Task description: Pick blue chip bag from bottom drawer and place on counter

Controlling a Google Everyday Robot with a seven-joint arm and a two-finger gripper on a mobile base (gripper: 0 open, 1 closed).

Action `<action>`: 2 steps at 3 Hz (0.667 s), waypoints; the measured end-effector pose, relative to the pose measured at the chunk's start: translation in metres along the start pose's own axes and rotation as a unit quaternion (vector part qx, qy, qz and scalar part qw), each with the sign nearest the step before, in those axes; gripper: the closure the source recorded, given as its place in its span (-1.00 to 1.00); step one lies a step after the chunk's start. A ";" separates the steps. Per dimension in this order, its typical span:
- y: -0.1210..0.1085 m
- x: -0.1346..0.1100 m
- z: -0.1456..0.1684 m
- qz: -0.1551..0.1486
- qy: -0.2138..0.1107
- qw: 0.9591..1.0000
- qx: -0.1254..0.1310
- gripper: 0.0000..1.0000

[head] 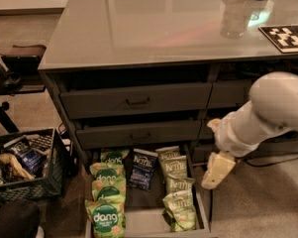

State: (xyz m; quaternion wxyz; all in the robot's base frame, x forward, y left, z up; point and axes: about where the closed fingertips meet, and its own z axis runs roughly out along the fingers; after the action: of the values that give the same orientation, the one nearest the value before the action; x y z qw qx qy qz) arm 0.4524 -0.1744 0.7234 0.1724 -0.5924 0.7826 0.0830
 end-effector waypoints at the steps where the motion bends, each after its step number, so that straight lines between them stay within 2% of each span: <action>1: -0.024 -0.008 0.078 -0.018 -0.030 0.999 0.000 -1.00; 2: -0.053 -0.021 0.143 -0.038 -0.061 0.997 0.002 -1.00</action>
Offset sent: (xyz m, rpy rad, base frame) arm 0.1308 0.0801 -0.1858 0.1661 -0.1098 0.1225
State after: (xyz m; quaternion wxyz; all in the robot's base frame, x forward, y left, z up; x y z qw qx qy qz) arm 0.5320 -0.1230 0.6021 0.2242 -0.6151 0.7478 0.1104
